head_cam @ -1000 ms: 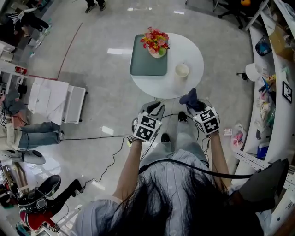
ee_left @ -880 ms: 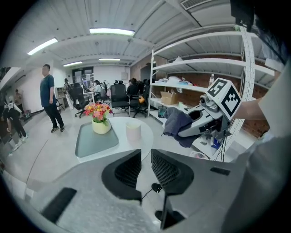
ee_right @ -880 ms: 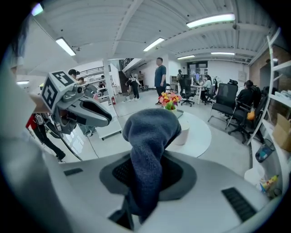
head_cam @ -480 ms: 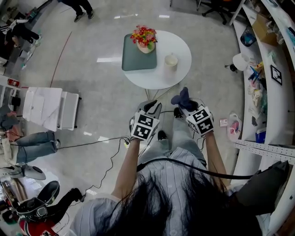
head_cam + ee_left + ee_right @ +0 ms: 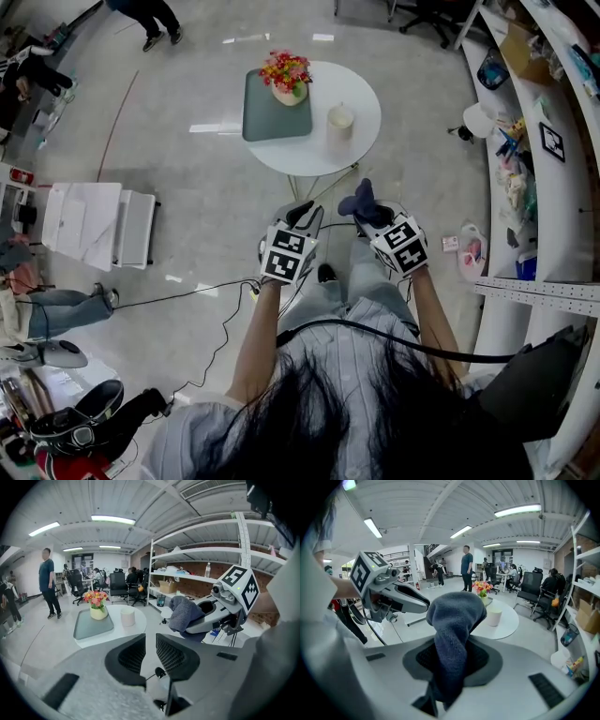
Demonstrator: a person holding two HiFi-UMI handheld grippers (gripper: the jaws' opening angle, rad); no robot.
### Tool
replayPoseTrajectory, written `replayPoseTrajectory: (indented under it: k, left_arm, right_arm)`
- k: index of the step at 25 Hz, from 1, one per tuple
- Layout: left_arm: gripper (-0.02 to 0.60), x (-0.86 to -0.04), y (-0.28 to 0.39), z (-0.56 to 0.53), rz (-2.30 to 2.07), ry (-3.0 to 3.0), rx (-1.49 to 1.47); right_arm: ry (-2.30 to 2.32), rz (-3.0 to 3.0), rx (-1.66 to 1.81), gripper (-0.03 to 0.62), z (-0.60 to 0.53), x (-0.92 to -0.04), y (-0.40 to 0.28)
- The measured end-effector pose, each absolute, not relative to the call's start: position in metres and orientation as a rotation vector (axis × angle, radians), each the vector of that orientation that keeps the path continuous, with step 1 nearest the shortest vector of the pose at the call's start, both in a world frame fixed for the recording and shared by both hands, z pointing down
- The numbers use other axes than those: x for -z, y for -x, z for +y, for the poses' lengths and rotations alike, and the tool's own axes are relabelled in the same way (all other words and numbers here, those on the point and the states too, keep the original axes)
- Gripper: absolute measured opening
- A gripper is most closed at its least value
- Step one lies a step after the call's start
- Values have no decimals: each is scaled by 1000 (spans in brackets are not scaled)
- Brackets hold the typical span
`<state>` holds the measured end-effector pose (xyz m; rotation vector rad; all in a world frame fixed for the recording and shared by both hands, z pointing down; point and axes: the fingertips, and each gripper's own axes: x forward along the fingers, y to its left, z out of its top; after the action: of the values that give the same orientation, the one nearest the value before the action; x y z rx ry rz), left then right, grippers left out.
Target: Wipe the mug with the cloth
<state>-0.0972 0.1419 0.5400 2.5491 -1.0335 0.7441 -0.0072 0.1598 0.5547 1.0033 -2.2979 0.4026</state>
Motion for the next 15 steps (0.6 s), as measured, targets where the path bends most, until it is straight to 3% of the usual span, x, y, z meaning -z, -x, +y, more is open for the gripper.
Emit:
replayPoseTrajectory:
  k: [15]
  left_arm:
    - [80,-539,104,141,-1027,-2559,-730]
  right_arm:
    - [-1014,-2287,-414,101,159,-557,17]
